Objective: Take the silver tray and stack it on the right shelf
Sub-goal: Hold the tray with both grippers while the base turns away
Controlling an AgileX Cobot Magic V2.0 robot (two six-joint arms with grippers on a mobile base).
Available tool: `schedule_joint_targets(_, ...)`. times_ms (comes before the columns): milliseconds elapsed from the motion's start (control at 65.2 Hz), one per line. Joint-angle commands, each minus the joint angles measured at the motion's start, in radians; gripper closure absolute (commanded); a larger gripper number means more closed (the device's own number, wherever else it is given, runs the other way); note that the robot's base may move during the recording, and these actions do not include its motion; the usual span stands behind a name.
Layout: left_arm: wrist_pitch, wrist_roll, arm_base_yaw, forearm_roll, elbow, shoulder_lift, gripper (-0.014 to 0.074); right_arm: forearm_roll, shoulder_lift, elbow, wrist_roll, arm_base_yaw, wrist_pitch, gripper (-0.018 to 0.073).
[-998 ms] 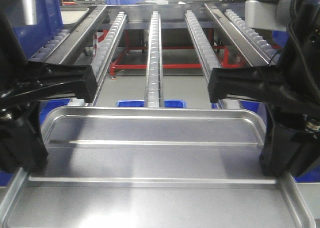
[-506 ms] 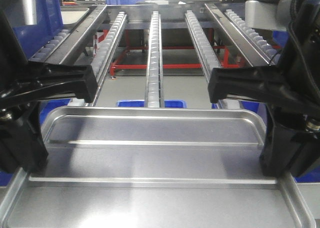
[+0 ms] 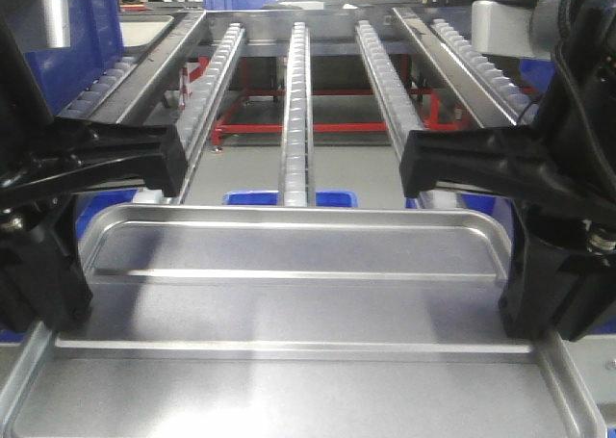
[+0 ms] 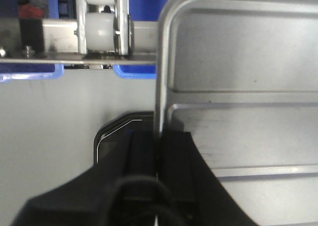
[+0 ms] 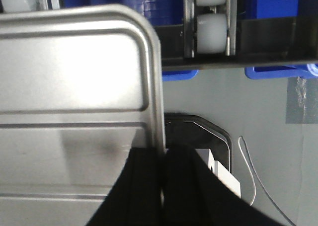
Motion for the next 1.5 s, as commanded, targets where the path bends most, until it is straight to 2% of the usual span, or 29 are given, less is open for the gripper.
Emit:
schedule_joint_targets(0,0.006,-0.005,-0.009,0.010,-0.021,-0.032,0.0697,-0.036,-0.032,-0.024,0.007,-0.002,-0.012,0.0501)
schedule_joint_targets(1489,0.006,-0.005,-0.009,0.002,-0.021,-0.032,0.0697,-0.036,-0.032,-0.024,0.007,-0.002,-0.012,0.0501)
